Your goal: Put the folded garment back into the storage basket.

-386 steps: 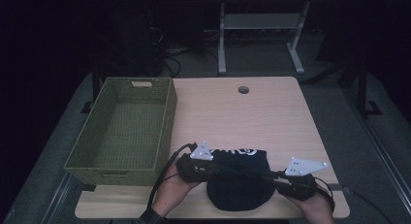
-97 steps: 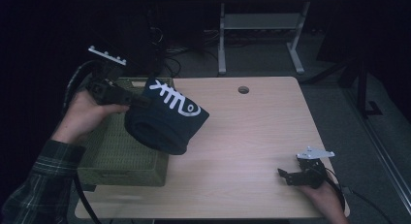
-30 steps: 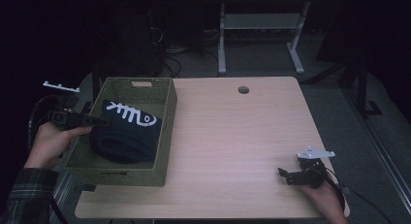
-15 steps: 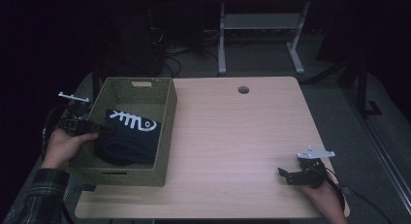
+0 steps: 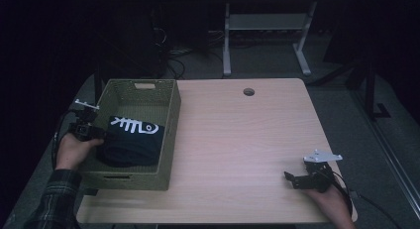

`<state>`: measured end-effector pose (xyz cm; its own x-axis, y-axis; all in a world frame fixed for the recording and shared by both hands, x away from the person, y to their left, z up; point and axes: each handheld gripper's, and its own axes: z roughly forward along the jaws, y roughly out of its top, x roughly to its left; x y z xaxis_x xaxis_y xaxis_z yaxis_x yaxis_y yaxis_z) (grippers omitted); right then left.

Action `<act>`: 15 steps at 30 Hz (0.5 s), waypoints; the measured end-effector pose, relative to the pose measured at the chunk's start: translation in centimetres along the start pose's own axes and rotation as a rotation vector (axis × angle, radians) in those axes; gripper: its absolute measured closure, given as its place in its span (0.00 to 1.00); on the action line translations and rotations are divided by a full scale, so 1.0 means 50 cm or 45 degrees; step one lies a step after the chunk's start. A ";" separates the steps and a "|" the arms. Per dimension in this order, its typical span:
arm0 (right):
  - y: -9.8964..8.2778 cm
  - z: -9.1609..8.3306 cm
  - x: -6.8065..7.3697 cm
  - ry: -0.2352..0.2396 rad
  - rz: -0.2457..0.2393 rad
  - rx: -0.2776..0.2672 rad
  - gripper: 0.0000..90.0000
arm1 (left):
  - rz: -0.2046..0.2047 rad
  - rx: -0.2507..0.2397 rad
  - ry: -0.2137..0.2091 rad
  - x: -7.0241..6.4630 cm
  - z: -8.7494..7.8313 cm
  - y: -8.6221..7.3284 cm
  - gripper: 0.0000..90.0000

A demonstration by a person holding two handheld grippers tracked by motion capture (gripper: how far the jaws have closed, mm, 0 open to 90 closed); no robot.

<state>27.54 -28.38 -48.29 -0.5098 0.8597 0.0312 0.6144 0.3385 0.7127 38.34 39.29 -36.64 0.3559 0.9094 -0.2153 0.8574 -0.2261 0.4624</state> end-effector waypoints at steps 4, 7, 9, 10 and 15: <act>0.000 0.000 0.000 0.000 0.000 0.000 0.09 | 0.020 -0.005 0.021 0.000 -0.002 0.000 0.71; 0.000 0.000 0.000 0.000 0.001 0.001 0.09 | 0.032 -0.014 0.051 0.000 -0.008 0.000 0.64; 0.000 0.000 0.000 0.000 0.000 0.000 0.09 | 0.030 -0.024 0.061 0.002 -0.013 0.000 0.59; 0.000 0.000 0.000 0.000 0.000 0.000 0.09 | 0.028 -0.030 0.067 0.004 -0.016 0.000 0.57; 0.000 0.000 0.000 0.000 0.000 0.000 0.09 | 0.030 -0.074 0.073 0.007 -0.041 -0.002 0.49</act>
<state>27.54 -28.37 -48.29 -0.5098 0.8597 0.0312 0.6144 0.3385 0.7127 37.61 40.37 -34.99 0.3525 0.9230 -0.1545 0.8252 -0.2287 0.5165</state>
